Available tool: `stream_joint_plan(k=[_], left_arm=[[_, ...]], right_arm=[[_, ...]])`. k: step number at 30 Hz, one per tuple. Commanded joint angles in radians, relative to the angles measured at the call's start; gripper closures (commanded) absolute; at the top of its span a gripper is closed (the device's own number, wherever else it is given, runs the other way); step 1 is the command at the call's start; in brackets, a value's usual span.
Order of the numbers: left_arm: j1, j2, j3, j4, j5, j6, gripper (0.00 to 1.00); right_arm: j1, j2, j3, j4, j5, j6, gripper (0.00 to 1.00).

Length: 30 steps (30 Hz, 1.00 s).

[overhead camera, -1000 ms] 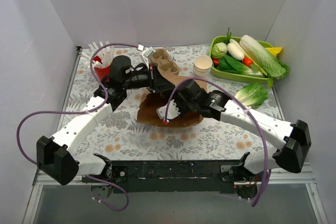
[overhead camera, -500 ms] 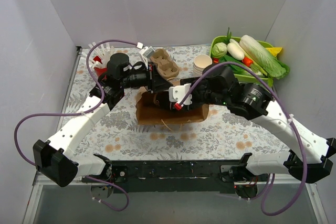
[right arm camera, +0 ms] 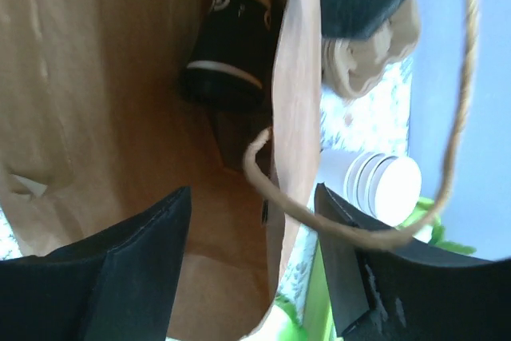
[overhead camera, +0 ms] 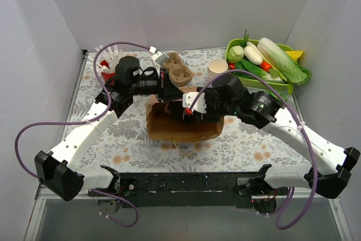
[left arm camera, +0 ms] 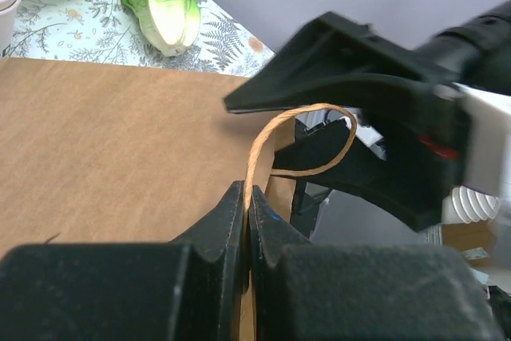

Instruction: Pack the takeout coffee

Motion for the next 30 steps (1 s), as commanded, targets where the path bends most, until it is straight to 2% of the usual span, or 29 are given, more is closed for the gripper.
stream_joint_plan(k=[1,3,4,5,7,8,10,11,13,14,15,18,21,24,27,30], left_arm=[[-0.001,-0.015,0.046,-0.030,0.023,0.044,1.00],[-0.001,-0.018,0.052,-0.050,0.020,0.064,1.00],[0.000,-0.022,0.055,-0.064,0.014,0.093,1.00],[0.001,-0.028,0.066,-0.079,0.005,0.118,0.91],[-0.001,-0.044,0.090,-0.151,-0.044,0.235,0.56],[0.000,-0.084,0.096,-0.174,-0.075,0.268,0.43],[-0.001,-0.147,0.103,-0.224,-0.170,0.335,0.38],[0.000,-0.220,0.093,-0.234,-0.181,0.433,0.33],[-0.001,-0.279,0.087,-0.305,-0.172,0.532,0.28],[0.000,-0.291,0.099,-0.354,-0.146,0.649,0.29],[-0.001,-0.284,0.124,-0.489,-0.110,0.714,0.30],[-0.001,-0.258,0.201,-0.644,-0.066,0.858,0.33],[-0.003,-0.253,0.215,-0.659,-0.043,0.932,0.36],[-0.027,-0.181,0.253,-0.708,-0.015,0.949,0.42],[-0.099,-0.112,0.284,-0.739,-0.070,1.013,0.52],[-0.144,-0.100,0.244,-0.708,-0.137,1.090,0.56]], right_arm=[[-0.092,0.038,-0.009,0.052,-0.019,0.058,0.43],[-0.138,0.075,0.055,0.050,-0.108,0.061,0.61],[-0.150,0.088,0.088,0.043,-0.136,0.063,0.78],[-0.167,0.108,0.109,0.037,-0.159,0.064,0.86],[-0.173,0.116,0.137,0.030,-0.202,0.070,0.99],[-0.173,0.118,0.135,0.030,-0.205,0.076,0.99],[-0.173,0.116,0.126,0.026,-0.206,0.090,0.99],[-0.173,0.119,0.125,0.021,-0.208,0.090,0.99],[-0.173,0.121,0.126,0.013,-0.214,0.090,0.99],[-0.173,0.121,0.128,0.012,-0.213,0.090,0.99],[-0.173,0.121,0.128,0.013,-0.208,0.092,0.99],[-0.173,0.128,0.128,0.017,-0.188,0.107,0.99],[-0.173,0.135,0.134,0.016,-0.185,0.133,0.99],[-0.173,0.141,0.146,0.018,-0.185,0.165,0.99],[-0.173,0.148,0.155,0.020,-0.185,0.181,0.99],[-0.173,0.151,0.148,0.027,-0.189,0.198,0.99]])
